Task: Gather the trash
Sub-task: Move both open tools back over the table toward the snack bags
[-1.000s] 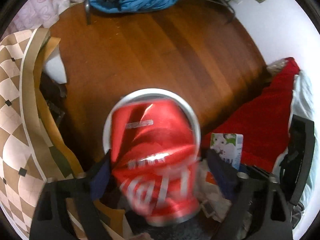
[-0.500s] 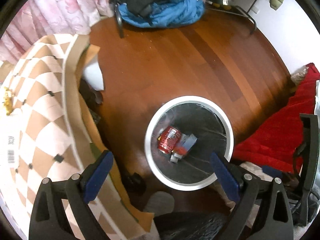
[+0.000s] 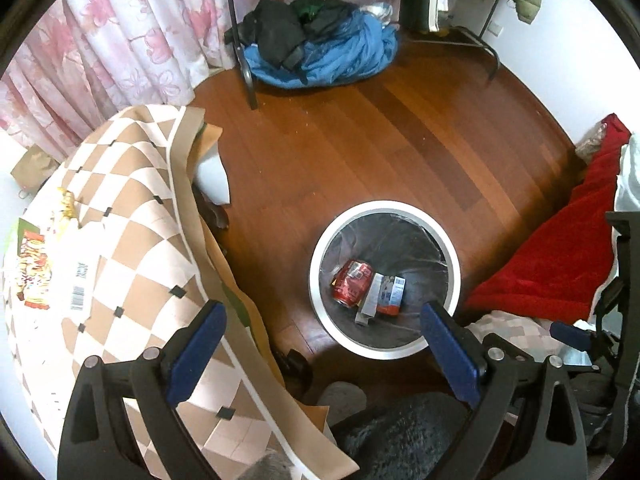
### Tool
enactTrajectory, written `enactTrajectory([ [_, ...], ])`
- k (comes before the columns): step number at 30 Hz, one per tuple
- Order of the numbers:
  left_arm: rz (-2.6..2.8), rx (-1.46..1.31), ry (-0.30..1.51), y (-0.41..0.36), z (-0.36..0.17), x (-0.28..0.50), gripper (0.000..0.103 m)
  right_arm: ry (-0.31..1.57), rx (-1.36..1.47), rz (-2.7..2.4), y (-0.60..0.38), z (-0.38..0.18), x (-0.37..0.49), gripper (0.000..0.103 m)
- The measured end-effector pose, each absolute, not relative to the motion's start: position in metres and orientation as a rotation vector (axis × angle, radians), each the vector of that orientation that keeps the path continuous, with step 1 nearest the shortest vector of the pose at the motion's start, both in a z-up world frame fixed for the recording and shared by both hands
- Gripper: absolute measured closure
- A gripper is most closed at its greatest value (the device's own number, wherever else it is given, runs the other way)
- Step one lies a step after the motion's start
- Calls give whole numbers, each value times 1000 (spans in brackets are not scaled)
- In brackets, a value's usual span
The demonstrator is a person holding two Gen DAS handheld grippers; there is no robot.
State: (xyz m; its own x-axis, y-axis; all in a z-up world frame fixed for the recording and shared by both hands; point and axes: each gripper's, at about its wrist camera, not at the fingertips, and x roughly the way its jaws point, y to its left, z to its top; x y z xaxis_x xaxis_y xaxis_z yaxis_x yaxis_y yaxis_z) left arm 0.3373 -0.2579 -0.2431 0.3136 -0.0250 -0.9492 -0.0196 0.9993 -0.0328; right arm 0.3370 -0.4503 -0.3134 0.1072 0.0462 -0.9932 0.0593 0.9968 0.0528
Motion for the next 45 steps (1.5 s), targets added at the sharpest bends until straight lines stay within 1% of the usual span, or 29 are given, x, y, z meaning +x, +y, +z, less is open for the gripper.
enactTrajectory([
  [19, -1, -62, 1053, -235, -139, 272, 4, 1216, 126, 67, -428, -172, 276, 0],
  [24, 61, -101, 998, -202, -118, 257, 4, 1179, 173, 144, -405, -142, 272, 0],
  [26, 115, -133, 986, -173, -118, 251, 4, 1187, 183, 190, -382, -140, 275, 0],
  [29, 242, -138, 999, -120, -132, 241, 4, 1223, 175, 274, -330, -153, 284, 0],
  [32, 381, -173, 1062, -53, -167, 229, 4, 1292, 188, 392, -262, -182, 295, 0],
  [34, 471, -202, 1104, -8, -191, 219, 4, 1344, 198, 471, -207, -207, 305, 4],
  [36, 535, -232, 1138, 26, -210, 211, 4, 1388, 193, 506, -163, -227, 313, 16],
  [40, 631, -285, 1206, 99, -248, 205, 4, 1495, 156, 515, -70, -272, 336, 16],
  [43, 641, -301, 1216, 127, -257, 210, 4, 1529, 112, 470, -27, -298, 352, 16],
  [45, 616, -322, 1212, 139, -260, 212, 5, 1564, 102, 442, -9, -317, 362, 20],
])
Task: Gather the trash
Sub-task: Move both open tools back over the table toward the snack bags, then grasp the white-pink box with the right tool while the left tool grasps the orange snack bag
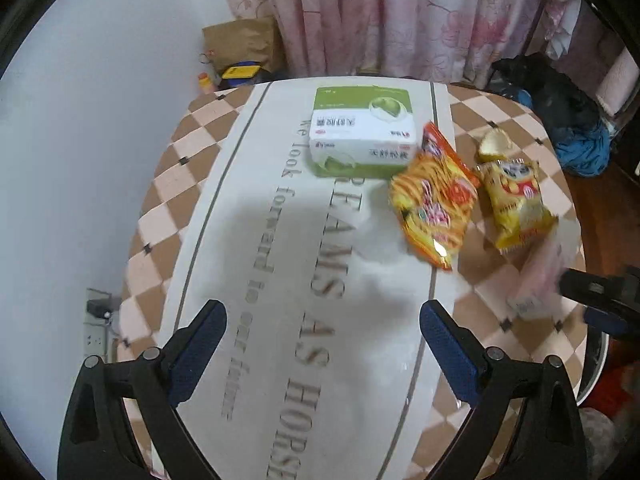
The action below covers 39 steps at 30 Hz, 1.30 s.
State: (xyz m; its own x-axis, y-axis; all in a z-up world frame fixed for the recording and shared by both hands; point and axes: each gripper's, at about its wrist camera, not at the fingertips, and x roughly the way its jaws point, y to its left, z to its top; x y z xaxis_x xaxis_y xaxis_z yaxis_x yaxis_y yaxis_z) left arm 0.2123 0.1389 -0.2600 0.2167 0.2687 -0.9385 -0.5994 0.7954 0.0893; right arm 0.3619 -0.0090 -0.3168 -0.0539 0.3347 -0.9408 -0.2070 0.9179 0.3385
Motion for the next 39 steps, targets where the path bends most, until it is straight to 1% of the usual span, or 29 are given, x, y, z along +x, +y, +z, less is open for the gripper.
enactTrajectory([
  [1, 609, -326, 1208, 141, -259, 215, 5, 1577, 95, 436, -4, -323, 366, 22],
  [2, 582, -336, 1199, 144, -259, 220, 5, 1603, 81, 432, 4, -334, 369, 26],
  [3, 553, -345, 1194, 145, -260, 227, 5, 1614, 68, 431, 7, -338, 371, 39],
  [5, 500, -364, 1192, 145, -264, 241, 5, 1612, 38, 430, 9, -341, 372, 49],
  [8, 448, -355, 1188, 142, -266, 265, 6, 1561, 22, 429, -4, -329, 372, 53],
  [10, 415, -324, 1190, 141, -270, 283, 13, 1562, 13, 427, -12, -328, 376, 55],
  [13, 380, -274, 1231, 136, -282, 305, 39, 1576, 15, 439, -18, -331, 380, 56],
  [14, 379, -249, 1251, 134, -287, 311, 59, 1575, 11, 442, -20, -331, 380, 56],
  [15, 382, -230, 1271, 133, -292, 315, 75, 1573, -1, 445, -18, -330, 380, 56],
  [17, 388, -213, 1277, 131, -295, 315, 85, 1547, -42, 456, -14, -325, 371, 57],
  [20, 410, -218, 1243, 129, -286, 305, 92, 1513, -64, 478, -13, -320, 367, 58],
  [22, 439, -216, 1217, 126, -277, 292, 95, 1491, -88, 488, -10, -315, 361, 58],
  [28, 492, -182, 1146, 112, -248, 263, 96, 1399, -165, 531, -10, -294, 336, 60],
  [32, 531, -147, 1089, 99, -223, 239, 96, 1351, -177, 558, -16, -276, 320, 61],
  [39, 568, -158, 1025, 79, -196, 201, 96, 1269, -185, 604, -35, -241, 288, 61],
])
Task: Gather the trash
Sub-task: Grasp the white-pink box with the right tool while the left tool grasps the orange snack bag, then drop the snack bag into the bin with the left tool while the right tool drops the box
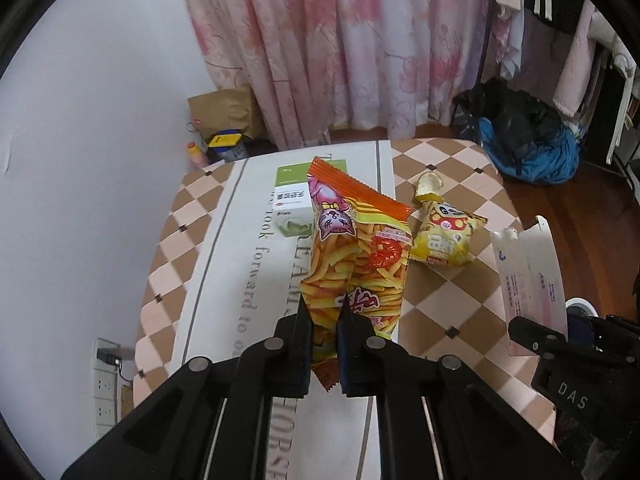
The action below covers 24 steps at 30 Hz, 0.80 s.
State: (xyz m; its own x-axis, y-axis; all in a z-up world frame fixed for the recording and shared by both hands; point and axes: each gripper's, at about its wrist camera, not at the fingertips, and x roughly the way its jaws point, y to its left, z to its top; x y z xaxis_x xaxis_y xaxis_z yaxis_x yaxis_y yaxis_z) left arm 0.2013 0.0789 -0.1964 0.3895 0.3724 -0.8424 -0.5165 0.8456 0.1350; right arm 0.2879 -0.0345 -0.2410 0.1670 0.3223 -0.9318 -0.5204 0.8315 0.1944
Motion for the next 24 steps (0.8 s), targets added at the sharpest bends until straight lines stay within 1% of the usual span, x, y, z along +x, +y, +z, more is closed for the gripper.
enactTrajectory([
  [7, 567, -182, 954, 59, -159, 168, 96, 1176, -158, 645, -63, -203, 265, 62],
  [13, 534, -173, 897, 34, -131, 161, 96, 1074, -150, 645, -95, -163, 251, 62],
  [19, 446, -150, 861, -7, -110, 172, 96, 1000, -112, 606, -154, -128, 251, 62],
  [24, 356, -123, 841, -50, -98, 191, 96, 973, -76, 535, -210, -116, 260, 62],
])
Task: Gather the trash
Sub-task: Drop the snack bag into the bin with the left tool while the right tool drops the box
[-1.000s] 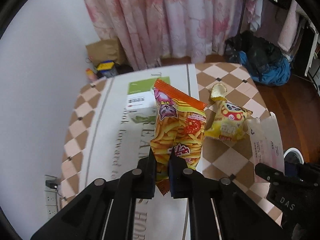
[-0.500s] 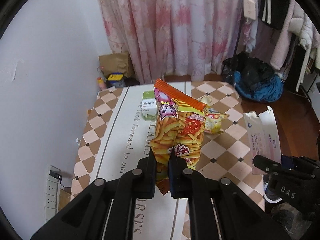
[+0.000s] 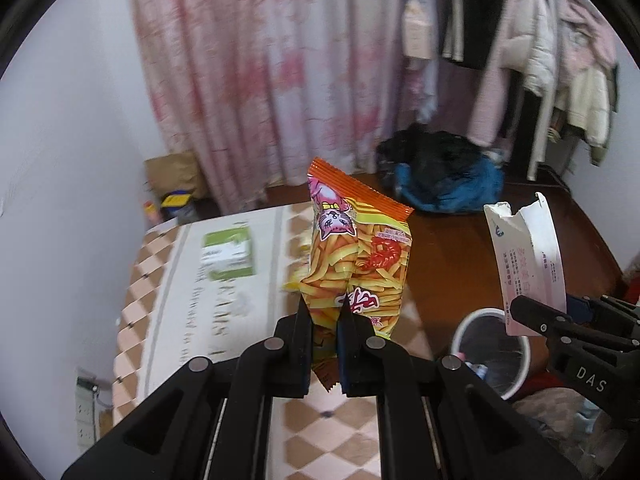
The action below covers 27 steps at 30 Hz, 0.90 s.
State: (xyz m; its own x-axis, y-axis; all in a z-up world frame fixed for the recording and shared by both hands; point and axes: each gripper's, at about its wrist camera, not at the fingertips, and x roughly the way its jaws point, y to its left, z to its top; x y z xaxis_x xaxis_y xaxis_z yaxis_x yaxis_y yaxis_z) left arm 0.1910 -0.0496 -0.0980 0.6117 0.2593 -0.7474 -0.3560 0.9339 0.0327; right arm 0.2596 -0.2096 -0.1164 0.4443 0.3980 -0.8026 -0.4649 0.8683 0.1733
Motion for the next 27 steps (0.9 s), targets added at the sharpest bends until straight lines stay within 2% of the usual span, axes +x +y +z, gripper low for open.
enactTrajectory([
  [6, 231, -115, 848, -106, -100, 229, 96, 981, -39, 417, -287, -120, 280, 62],
  [12, 92, -109, 914, -170, -126, 275, 96, 1032, 18, 299, -361, -151, 307, 62],
  [21, -52, -98, 1082, -247, -194, 328, 96, 1190, 98, 202, -429, -240, 346, 62],
  [27, -110, -119, 1232, -268, -254, 359, 96, 1320, 181, 171, -452, -309, 369, 62],
])
